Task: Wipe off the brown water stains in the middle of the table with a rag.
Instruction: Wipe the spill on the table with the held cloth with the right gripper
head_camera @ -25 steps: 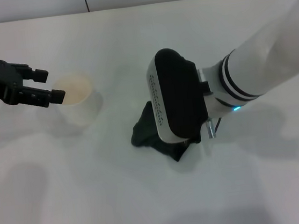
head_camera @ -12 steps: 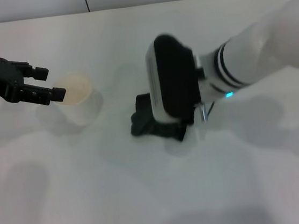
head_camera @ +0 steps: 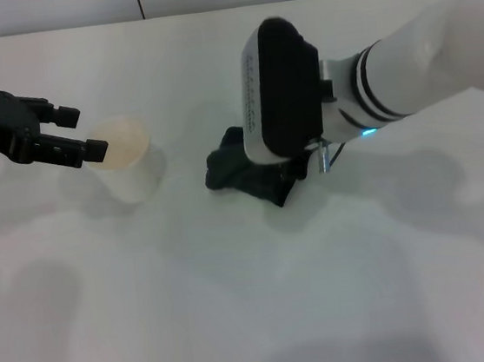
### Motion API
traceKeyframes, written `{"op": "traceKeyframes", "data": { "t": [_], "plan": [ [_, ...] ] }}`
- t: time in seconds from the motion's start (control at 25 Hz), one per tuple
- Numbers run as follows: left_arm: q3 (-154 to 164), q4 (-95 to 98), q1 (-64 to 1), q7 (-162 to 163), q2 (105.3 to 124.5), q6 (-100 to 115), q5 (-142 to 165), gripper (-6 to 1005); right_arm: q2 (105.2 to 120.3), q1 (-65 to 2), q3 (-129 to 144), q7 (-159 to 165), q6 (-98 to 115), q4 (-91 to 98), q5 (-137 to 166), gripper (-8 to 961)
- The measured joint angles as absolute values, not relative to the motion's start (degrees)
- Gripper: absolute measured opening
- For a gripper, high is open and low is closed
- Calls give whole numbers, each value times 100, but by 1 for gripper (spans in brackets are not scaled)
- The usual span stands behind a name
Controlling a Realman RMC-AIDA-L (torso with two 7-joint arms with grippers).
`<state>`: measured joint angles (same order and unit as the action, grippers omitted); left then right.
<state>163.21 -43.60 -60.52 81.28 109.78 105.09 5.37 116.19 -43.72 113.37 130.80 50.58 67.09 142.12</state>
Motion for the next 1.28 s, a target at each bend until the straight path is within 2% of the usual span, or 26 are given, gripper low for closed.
{"op": "traceKeyframes", "data": {
  "t": [0.68, 1.28],
  "plan": [
    [16321, -4359, -6041, 8138, 10979, 10441, 534, 861, 11619, -4271, 12401, 13027, 4763, 7313, 13989, 49],
    [16322, -4360, -6064, 8175, 11004, 10441, 508, 861, 11619, -4549, 12252, 13082, 4143, 6280, 14066, 48]
  ]
}}
